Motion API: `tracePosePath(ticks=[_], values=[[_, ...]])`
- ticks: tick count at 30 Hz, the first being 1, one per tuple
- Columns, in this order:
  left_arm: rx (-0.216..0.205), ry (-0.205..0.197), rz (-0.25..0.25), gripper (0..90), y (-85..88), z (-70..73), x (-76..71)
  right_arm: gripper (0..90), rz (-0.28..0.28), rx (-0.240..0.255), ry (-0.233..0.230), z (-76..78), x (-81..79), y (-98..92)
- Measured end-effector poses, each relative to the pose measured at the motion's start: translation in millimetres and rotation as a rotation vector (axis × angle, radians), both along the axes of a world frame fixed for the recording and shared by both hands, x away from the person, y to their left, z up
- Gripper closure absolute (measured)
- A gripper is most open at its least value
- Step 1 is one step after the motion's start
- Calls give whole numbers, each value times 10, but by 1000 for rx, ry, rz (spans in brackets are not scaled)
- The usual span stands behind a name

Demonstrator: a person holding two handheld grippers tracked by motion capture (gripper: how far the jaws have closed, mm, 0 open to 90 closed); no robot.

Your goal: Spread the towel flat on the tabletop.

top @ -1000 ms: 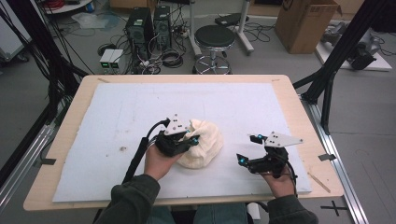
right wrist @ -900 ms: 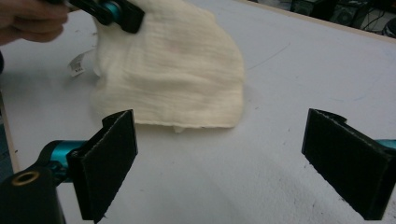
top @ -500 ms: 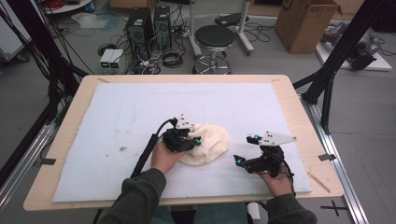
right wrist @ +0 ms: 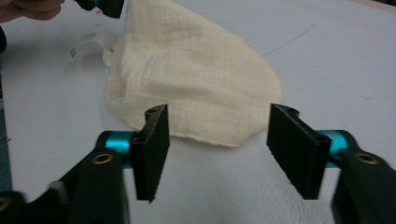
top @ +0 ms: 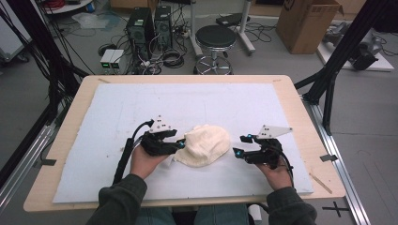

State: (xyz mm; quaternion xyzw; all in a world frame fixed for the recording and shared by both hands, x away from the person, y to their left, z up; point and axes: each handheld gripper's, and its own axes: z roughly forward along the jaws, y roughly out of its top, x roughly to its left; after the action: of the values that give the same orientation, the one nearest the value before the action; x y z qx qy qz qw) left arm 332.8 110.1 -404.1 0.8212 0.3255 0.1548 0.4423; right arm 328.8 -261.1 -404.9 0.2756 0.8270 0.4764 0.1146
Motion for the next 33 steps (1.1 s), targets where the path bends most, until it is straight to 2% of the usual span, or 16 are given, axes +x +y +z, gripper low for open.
tracePosePath(ticks=[5, 9, 11, 13, 15, 17, 18, 19, 20, 21, 28, 30, 33], values=[[54, 68, -41, 590, 24, -204, 13, 579, 18, -26, 43, -70, 191, 75], [113, 142, -59, 583, 3, -315, 80, 624, 26, -82, 91, -178, 312, 148], [108, 126, -49, 562, -2, -320, 82, 629, 22, -86, 115, -214, 351, 171], [125, 116, -46, 583, -6, -321, 84, 639, 30, -97, 122, -236, 391, 201], [147, 95, -36, 662, -8, -321, 79, 651, 36, -108, 132, -261, 434, 244], [151, 92, -33, 705, -8, -321, 78, 674, 40, -129, 149, -297, 475, 292], [151, 91, -34, 735, -12, -323, 74, 715, 43, -160, 164, -328, 502, 337], [156, 88, -35, 735, -15, -322, 71, 715, 43, -160, 164, -328, 502, 337], [157, 86, -33, 754, -19, -323, 68, 772, 34, -186, 143, -326, 495, 365], [160, 86, -33, 761, -21, -322, 65, 792, 31, -193, 136, -324, 496, 372], [153, 42, -32, 856, -46, -355, -8, 872, 21, -181, 158, -325, 510, 347], [160, 39, -31, 880, -48, -350, -14, 878, 29, -181, 155, -310, 496, 349], [143, 44, -24, 883, -30, -332, -22, 880, 38, -179, 155, -284, 476, 340]])
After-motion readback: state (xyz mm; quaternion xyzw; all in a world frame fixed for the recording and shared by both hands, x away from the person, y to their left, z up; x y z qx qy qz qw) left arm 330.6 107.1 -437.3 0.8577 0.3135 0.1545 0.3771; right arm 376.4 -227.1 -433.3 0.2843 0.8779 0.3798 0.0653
